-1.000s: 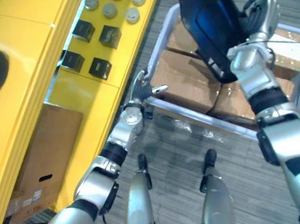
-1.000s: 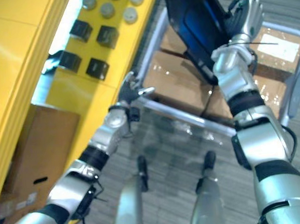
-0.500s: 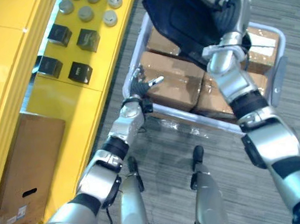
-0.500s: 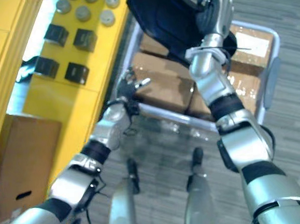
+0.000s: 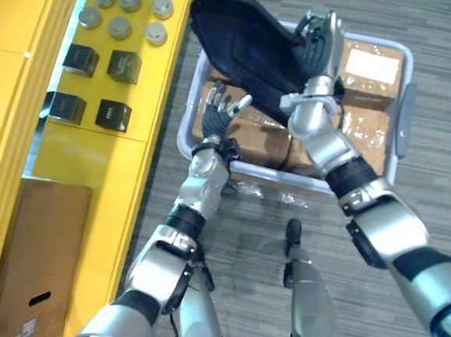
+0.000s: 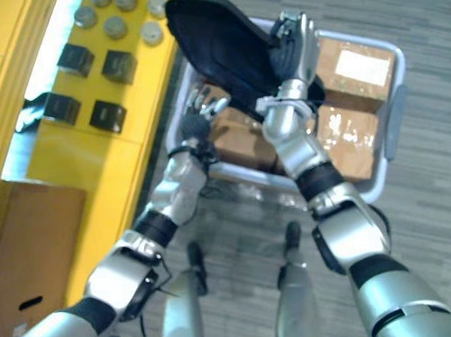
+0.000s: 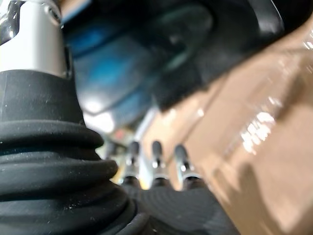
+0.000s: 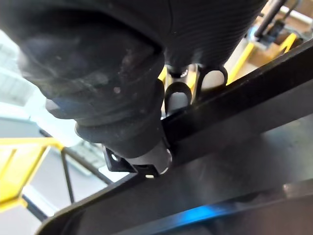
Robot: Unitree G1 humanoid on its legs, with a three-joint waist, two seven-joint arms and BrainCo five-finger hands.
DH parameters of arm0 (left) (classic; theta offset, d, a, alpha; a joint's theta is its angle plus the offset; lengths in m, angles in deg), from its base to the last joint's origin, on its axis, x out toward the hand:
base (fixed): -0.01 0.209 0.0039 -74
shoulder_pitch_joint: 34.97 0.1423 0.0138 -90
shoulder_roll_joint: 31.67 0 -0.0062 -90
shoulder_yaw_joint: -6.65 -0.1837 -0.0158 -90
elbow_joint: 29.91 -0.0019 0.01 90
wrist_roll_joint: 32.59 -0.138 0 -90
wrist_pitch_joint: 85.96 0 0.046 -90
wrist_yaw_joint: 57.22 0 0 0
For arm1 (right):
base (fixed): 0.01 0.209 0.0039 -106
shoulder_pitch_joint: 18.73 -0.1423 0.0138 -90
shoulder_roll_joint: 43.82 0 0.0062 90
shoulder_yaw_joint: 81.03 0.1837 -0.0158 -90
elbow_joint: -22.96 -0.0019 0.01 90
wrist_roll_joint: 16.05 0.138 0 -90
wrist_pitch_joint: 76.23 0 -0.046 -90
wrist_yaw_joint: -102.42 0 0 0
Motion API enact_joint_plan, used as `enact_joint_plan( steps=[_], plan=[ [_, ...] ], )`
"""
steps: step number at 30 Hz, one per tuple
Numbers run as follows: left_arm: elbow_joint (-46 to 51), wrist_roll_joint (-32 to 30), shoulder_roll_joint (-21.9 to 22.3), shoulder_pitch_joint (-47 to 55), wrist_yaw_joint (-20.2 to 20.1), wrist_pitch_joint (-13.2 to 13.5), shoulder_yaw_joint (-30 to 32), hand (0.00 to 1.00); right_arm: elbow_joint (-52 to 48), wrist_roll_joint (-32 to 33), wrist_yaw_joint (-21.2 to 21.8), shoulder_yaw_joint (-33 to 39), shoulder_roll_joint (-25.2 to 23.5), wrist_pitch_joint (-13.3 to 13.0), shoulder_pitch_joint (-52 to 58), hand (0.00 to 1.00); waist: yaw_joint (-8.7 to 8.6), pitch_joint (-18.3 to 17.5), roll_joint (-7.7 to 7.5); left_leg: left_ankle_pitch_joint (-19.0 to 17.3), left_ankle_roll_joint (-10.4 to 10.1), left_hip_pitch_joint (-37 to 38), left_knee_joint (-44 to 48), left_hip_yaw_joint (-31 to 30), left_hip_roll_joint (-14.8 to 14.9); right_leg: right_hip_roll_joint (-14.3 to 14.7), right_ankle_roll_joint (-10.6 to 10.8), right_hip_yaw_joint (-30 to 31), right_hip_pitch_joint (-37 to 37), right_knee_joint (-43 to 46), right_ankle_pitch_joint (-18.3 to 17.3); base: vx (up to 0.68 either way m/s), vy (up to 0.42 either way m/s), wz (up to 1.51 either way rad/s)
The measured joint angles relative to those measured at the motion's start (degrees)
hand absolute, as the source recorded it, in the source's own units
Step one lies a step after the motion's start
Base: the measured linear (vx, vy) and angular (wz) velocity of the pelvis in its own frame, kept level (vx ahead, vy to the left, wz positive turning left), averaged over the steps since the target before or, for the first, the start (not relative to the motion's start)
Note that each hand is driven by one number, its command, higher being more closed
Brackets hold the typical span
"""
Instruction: Walk over and take plastic housings, then place them on the shelf
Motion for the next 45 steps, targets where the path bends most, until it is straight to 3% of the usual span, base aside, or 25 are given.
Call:
enact_joint_plan(
  steps=[7,19,22,23,26,28,36,40,45],
  plan=[
    [-0.21,-4.42,0.55,1.79,2.07,-0.04,-0.48,0.00,-5.23,0.25,0.03,-2.45,-2.91,-1.57,2.22,1.00,-0.80,-0.07,-0.21,-0.11,0.03,2.04,-0.50,1.28,0.04,0.02,0.01,0.99,1.03,-0.27,-0.03,0.01,0.013,-0.06],
    [-1.71,-9.94,1.29,3.35,5.87,-0.13,-0.71,0.00,-8.66,0.51,-0.01,-2.49,-4.86,-1.23,3.89,1.00,-0.97,-0.09,-0.26,-0.09,0.02,2.50,-0.83,1.36,0.06,0.06,0.08,0.98,1.36,-0.34,0.03,0.00,0.000,0.00],
    [-2.06,-9.73,1.36,3.44,6.72,2.23,-0.67,0.00,-8.68,1.61,-0.01,-2.48,-5.01,-1.23,4.52,1.00,-1.05,-0.37,-0.77,-0.11,0.01,2.85,-0.88,1.36,0.06,0.08,0.08,0.93,1.88,-0.60,0.03,0.00,0.000,0.00],
    [-2.06,-9.57,1.49,3.54,6.73,3.57,-0.68,1.00,-8.75,1.88,-0.01,-2.48,-5.10,-1.23,4.86,1.00,-1.05,-0.50,-1.00,-0.11,0.01,2.88,-0.87,1.37,0.06,0.08,0.08,0.94,1.89,-0.63,0.03,0.00,0.000,0.00],
    [-2.06,-8.68,1.82,4.27,7.49,7.70,-0.45,1.00,-10.04,3.82,-0.04,-2.40,-5.65,-1.15,6.73,1.00,-1.13,-0.95,-1.82,-0.12,0.01,2.90,-0.88,1.39,0.06,0.08,0.08,0.96,1.88,-0.65,0.02,0.00,0.000,0.00],
    [-2.05,-8.79,2.47,4.57,10.15,10.59,0.53,1.00,-11.10,4.11,-0.04,-2.41,-6.22,-1.12,8.48,1.00,-1.18,-1.15,-2.19,-0.12,0.01,2.94,-0.90,1.41,0.06,0.08,0.08,0.98,1.89,-0.65,0.02,0.00,0.000,0.00],
    [-1.79,-6.34,2.50,5.57,12.43,16.05,3.59,1.00,-14.88,7.80,0.01,-2.50,-9.19,-0.98,12.01,1.00,-2.39,-1.15,-2.19,-0.11,0.01,3.77,-1.46,2.17,0.05,0.07,0.08,1.52,1.91,-0.65,0.02,0.00,0.005,-0.03],
    [-1.79,-2.27,2.60,5.83,10.17,17.33,4.01,1.00,-16.02,8.24,-0.03,-2.52,-9.43,-1.14,13.02,1.00,-2.60,-1.15,-2.19,-0.11,0.01,3.81,-1.55,2.22,0.05,0.07,0.09,1.55,1.88,-0.65,0.02,0.00,0.005,-0.01],
    [-1.79,4.56,2.45,7.20,2.79,19.54,4.61,1.00,-18.04,8.23,-0.09,-3.82,-9.69,-1.25,14.43,1.00,-2.50,-1.15,-2.19,-0.11,0.01,4.43,-1.91,2.68,0.02,0.08,0.10,1.97,1.99,-0.65,0.01,0.00,0.012,-0.02]
  ],
)
